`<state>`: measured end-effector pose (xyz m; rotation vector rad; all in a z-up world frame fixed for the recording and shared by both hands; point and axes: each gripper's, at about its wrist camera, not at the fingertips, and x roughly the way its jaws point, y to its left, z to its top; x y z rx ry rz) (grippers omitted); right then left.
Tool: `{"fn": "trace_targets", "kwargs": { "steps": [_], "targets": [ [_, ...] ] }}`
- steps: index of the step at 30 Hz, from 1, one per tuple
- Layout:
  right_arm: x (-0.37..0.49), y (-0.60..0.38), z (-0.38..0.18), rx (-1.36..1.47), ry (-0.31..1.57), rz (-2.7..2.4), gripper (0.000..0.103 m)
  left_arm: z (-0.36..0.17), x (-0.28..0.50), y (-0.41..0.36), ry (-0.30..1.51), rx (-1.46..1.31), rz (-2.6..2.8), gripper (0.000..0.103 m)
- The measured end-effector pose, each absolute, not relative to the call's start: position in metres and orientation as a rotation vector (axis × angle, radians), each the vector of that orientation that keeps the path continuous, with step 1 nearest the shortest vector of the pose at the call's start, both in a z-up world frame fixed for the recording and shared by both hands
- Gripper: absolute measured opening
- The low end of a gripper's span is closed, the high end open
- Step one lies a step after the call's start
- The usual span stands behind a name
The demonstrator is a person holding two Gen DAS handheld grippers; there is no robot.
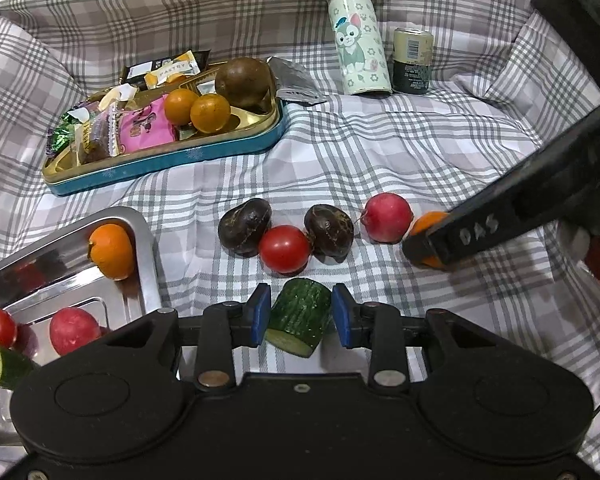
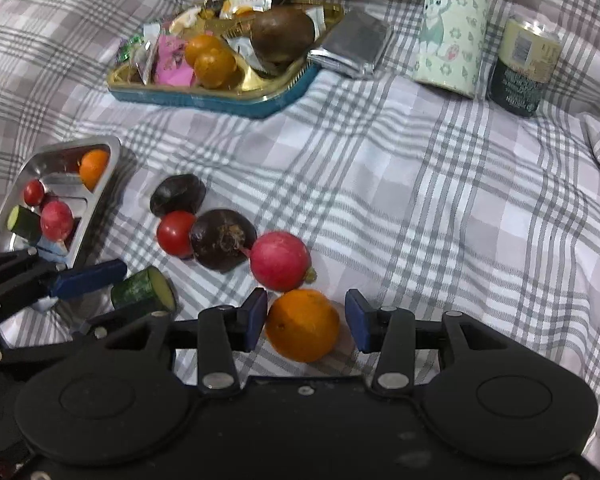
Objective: Organize fruits
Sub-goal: 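Close the left tool on the cucumber chunk while the right tool grasps the mandarin, then lift the cucumber chunk with the left tool while the right tool lifts the mandarin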
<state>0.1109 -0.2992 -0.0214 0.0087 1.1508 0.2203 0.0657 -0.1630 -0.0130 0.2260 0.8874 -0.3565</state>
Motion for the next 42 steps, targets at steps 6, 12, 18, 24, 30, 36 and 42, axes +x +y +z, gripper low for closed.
{"fn": "trace_targets", "kwargs": {
  "steps": [6, 12, 18, 24, 30, 36, 42],
  "targets": [
    [0.111, -0.296, -0.029, -0.019, 1.167, 0.193, 0.046, -0.019, 0.07, -0.163, 0.905, 0.205, -0.358, 0.047],
    [0.109, -0.294, -0.027, -0.059, 1.135, 0.187, 0.042, -0.022, 0.074, -0.161, 0.908, 0.185, -0.358, 0.047],
    [0.11, -0.295, -0.026, -0.081, 1.124, 0.175, 0.042, -0.02, 0.069, -0.159, 0.902, 0.185, -0.358, 0.047],
    [0.109, -0.297, -0.026, -0.073, 1.124, 0.166, 0.042, -0.018, 0.064, -0.156, 0.894, 0.174, -0.365, 0.047],
    [0.11, -0.296, -0.027, -0.07, 1.128, 0.163, 0.042, -0.017, 0.061, -0.151, 0.885, 0.156, -0.378, 0.047],
    [0.11, -0.297, -0.027, -0.063, 1.13, 0.163, 0.042, -0.015, 0.064, -0.15, 0.881, 0.146, -0.372, 0.046],
    [0.111, -0.298, -0.027, -0.059, 1.132, 0.163, 0.042, -0.018, 0.062, -0.151, 0.891, 0.181, -0.367, 0.046]
  ]
}}
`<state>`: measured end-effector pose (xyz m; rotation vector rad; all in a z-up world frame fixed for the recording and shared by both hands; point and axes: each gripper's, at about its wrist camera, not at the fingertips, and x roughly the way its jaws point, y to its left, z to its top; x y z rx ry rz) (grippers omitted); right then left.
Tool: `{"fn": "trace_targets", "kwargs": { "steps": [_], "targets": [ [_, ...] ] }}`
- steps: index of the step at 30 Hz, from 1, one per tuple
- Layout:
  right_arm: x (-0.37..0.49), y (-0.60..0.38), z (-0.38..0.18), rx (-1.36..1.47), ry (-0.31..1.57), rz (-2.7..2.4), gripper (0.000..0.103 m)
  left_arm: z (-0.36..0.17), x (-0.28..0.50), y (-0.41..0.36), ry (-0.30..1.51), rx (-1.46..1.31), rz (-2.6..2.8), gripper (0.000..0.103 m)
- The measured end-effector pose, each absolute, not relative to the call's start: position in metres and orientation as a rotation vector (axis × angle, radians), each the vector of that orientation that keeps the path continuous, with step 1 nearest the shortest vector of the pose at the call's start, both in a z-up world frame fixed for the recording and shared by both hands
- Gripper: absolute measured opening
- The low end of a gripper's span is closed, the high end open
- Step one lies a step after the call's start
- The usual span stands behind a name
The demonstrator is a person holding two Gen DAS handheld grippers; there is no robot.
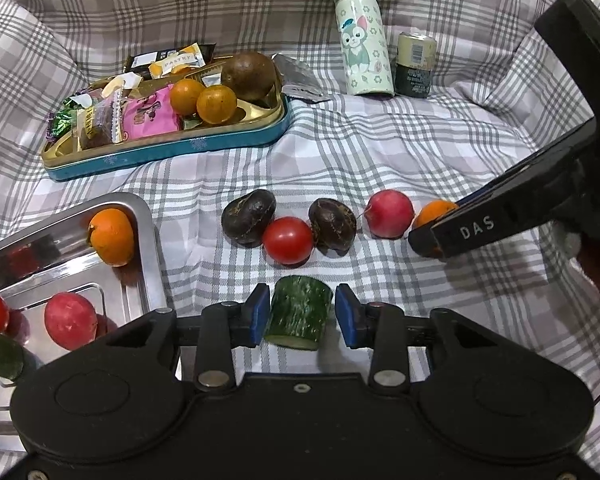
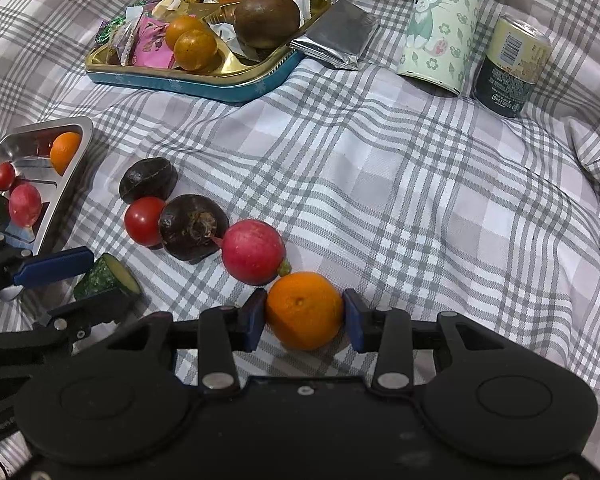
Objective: Organize fruits
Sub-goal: 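Lift the cucumber chunk with the left tool while the right tool lifts the mandarin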
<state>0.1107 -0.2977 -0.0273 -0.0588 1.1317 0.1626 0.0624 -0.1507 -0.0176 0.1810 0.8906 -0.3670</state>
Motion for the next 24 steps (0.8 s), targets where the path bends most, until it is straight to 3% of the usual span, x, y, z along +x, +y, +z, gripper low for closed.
{"fn": "trace_targets", "kwargs": {
  "steps": [14, 24],
  "targets": [
    [0.107, -0.299, -0.024, -0.065, 1.119, 0.151, 0.042, -0.023, 0.067, -0.146, 0.906, 0.148, -0.354, 0.043],
    [0.102, -0.308, -0.002, 0.013, 1.036, 0.165, 0.042, 0.008, 0.063, -0.126, 0.839, 0.062, -0.311, 0.043]
  ]
}}
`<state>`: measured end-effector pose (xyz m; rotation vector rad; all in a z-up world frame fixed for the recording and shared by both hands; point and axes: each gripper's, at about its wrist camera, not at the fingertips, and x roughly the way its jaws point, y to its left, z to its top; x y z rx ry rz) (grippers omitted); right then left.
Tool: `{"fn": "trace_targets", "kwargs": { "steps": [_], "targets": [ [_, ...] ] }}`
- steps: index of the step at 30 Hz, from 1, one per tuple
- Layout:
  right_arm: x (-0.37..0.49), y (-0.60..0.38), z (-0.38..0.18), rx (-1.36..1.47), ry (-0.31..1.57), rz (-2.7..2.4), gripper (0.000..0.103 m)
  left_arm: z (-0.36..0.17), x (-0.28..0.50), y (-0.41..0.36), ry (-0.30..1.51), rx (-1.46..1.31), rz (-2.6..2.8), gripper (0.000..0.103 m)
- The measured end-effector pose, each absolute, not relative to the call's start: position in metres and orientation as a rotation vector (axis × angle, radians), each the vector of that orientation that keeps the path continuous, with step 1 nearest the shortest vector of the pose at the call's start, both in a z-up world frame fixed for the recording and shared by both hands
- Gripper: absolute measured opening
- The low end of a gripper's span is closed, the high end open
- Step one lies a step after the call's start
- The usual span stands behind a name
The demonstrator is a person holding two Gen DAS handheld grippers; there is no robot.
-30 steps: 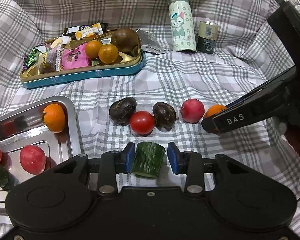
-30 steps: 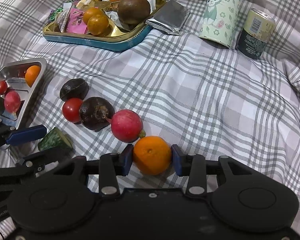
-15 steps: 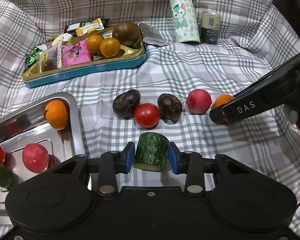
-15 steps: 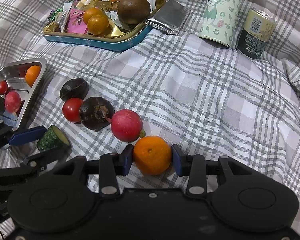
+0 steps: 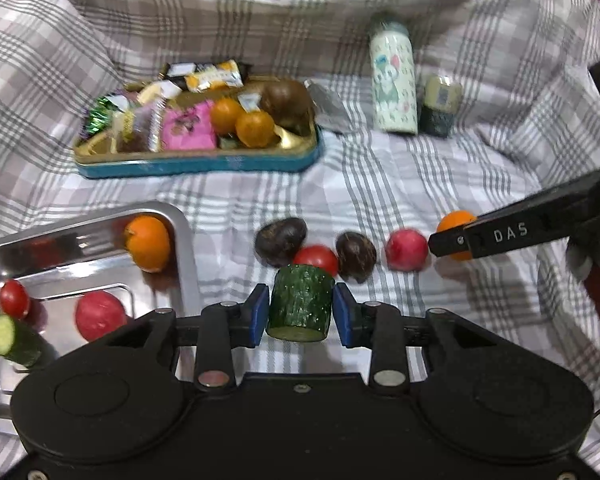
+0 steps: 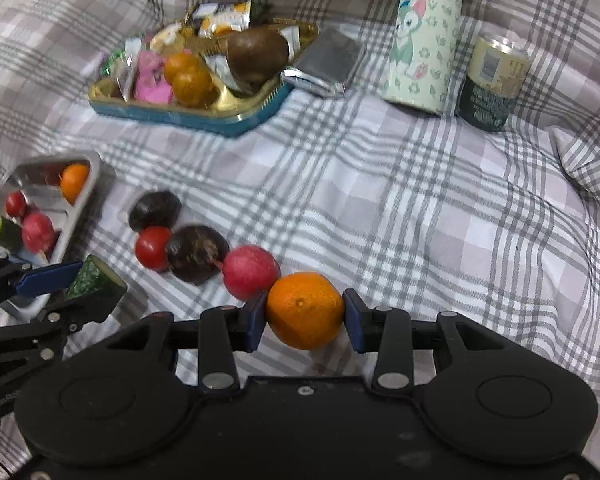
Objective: Organize fruits
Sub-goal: 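Lift the cucumber chunk with the left tool while the right tool lifts the mandarin, then carry both fruits over the steel tray and open both tools to drop them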
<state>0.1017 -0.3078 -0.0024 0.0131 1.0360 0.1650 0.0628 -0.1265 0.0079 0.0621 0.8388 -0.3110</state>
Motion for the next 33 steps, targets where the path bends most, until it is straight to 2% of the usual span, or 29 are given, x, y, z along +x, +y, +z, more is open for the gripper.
{"fn": "trace_targets", "kwargs": {
  "steps": [13, 33],
  "targets": [
    [0.09, -0.258, 0.033, 0.081, 0.862, 0.377, 0.042, 0.033, 0.062, -0.057, 0.785, -0.013, -0.112, 0.043],
    [0.08, -0.135, 0.025, 0.023, 0.815, 0.584, 0.042, 0.03, 0.059, 0.02, 0.787, -0.082, 0.104, 0.043]
  ]
}}
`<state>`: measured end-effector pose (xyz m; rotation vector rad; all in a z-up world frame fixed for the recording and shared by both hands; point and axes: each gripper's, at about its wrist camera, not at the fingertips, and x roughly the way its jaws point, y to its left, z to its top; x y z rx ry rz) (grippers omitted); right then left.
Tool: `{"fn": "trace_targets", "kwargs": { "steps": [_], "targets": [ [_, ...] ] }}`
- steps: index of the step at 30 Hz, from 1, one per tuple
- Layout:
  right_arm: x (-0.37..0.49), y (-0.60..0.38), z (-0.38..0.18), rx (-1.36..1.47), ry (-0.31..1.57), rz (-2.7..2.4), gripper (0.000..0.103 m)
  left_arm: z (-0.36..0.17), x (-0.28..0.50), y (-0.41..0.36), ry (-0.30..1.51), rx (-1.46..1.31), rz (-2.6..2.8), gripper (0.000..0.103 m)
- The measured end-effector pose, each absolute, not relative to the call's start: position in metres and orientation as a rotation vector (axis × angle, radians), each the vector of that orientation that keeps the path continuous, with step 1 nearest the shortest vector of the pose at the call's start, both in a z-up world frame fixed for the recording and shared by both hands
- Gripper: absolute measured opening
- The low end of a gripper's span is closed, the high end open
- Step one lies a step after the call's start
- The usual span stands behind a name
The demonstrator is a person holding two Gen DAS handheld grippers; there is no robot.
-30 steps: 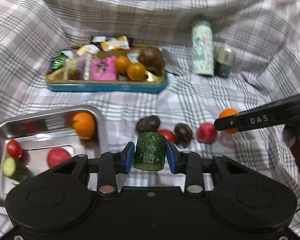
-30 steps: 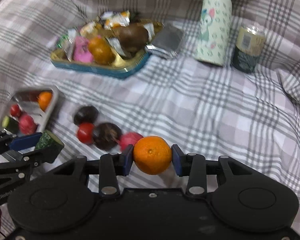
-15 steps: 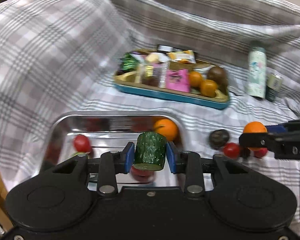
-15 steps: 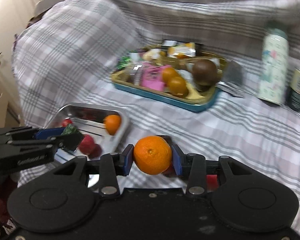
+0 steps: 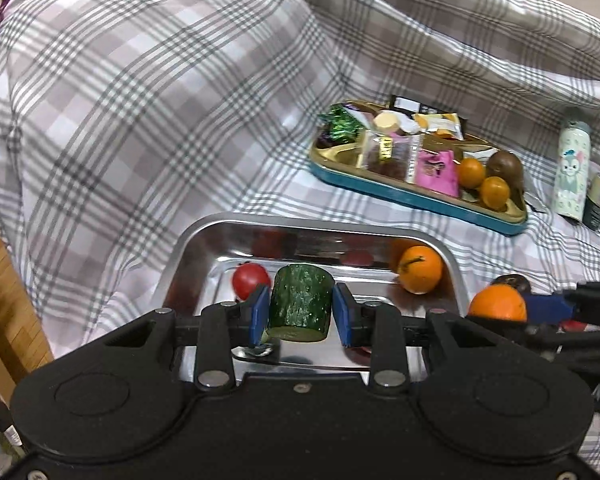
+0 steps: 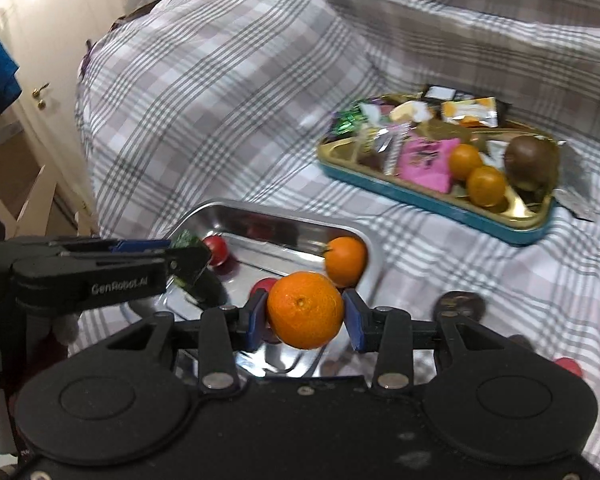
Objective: Organize fruits
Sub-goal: 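Carry both fruits over the steel tray and open both tools to drop them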
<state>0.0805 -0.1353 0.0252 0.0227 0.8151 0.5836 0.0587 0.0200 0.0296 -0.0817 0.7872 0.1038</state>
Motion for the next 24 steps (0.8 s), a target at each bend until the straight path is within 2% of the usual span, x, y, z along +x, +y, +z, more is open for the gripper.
{"fn": "trace_targets", "kwargs": {
  "steps": [24],
  "targets": [
    [0.073, -0.104, 0.016, 0.008, 0.805, 0.626, 0.044, 0.019, 0.067, 0.036, 0.823, -0.089, 0.13, 0.044]
  ]
}}
